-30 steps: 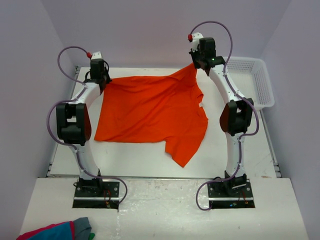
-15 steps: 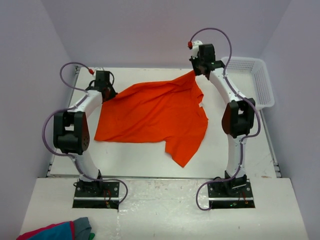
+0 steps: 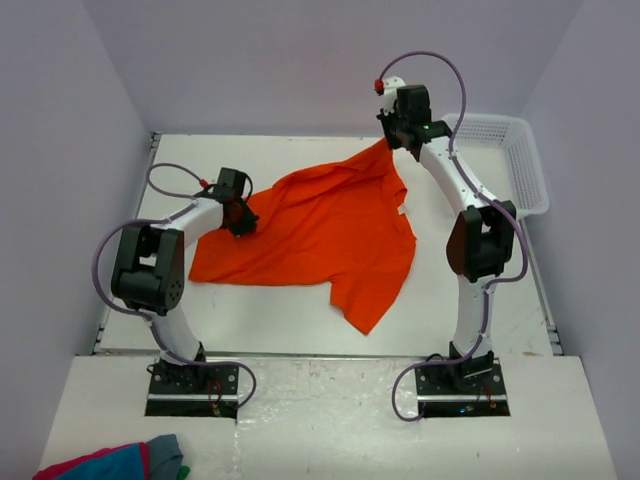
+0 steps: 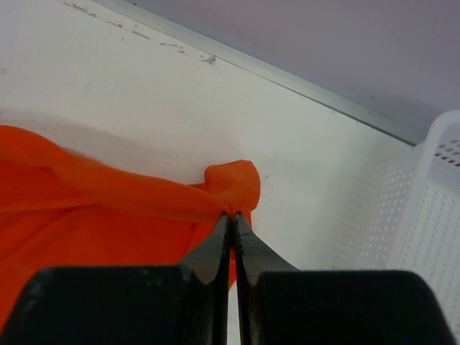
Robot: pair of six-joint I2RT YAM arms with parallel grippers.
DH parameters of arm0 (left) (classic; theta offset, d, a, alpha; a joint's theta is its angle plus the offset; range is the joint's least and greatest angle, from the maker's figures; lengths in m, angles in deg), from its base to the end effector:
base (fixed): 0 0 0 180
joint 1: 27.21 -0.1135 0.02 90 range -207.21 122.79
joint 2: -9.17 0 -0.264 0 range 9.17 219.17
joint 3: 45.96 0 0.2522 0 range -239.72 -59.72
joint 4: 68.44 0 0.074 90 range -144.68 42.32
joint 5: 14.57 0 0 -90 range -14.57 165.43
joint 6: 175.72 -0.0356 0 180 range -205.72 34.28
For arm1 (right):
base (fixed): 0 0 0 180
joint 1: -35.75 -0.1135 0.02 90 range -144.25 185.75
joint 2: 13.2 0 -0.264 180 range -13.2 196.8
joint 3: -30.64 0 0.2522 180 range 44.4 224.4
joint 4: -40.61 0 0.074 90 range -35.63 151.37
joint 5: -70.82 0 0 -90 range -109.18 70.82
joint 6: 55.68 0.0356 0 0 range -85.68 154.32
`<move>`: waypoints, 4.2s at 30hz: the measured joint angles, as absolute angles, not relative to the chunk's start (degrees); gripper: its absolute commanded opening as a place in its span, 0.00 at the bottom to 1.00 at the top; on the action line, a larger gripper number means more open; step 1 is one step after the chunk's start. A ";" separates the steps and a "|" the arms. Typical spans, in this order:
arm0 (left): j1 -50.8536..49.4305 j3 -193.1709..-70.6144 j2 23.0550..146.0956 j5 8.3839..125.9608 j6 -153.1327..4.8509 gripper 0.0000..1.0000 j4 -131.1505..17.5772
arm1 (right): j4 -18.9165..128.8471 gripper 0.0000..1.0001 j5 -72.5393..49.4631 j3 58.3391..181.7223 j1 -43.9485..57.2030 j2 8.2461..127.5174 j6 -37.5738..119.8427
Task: Fold and stack the t-shirts
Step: Flatten out the tshirt
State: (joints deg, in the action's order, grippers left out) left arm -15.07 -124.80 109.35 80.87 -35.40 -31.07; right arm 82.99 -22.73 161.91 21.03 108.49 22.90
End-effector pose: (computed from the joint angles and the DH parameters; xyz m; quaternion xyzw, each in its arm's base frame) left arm 0.3511 -0.0721 0.1880 -0.3267 0.9048 -0.1006 0.2540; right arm 0.4836 0.1248 0.3208 -0.1840 0.8582 -0.0134 0.4790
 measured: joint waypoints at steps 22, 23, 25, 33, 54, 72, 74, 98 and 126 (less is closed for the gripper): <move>-9.61 -121.52 103.60 93.35 -37.82 0.50 -31.09 | 82.64 0.00 -22.62 159.99 20.29 108.42 23.16; -9.06 -121.26 102.79 94.02 -37.97 0.50 -31.20 | 82.64 0.00 -22.62 159.99 20.20 108.42 23.16; -8.25 -120.85 101.85 94.98 -38.48 0.50 -31.37 | 82.66 0.00 -22.64 159.99 20.01 108.42 23.16; -5.98 -117.72 101.83 95.31 -39.92 0.39 -31.66 | 82.64 0.00 -22.64 159.99 19.50 108.42 23.16; -2.33 -102.38 98.64 89.91 -50.94 0.47 -55.11 | 82.62 0.00 -22.45 159.00 18.76 108.29 23.38; -2.33 -107.36 104.98 92.25 -53.89 0.46 -57.32 | 82.62 0.00 -22.45 159.00 18.74 108.29 23.38; -2.33 -107.51 105.13 92.76 -53.89 0.45 -57.14 | 82.62 0.00 -22.45 159.00 18.72 108.29 23.38; -3.16 -107.86 107.34 92.97 -53.73 0.00 -58.30 | 82.69 0.00 -22.69 158.63 18.72 108.29 23.38; -3.57 -143.34 69.00 104.84 -64.38 0.00 -32.66 | 93.75 0.00 -39.65 172.29 19.15 83.49 29.74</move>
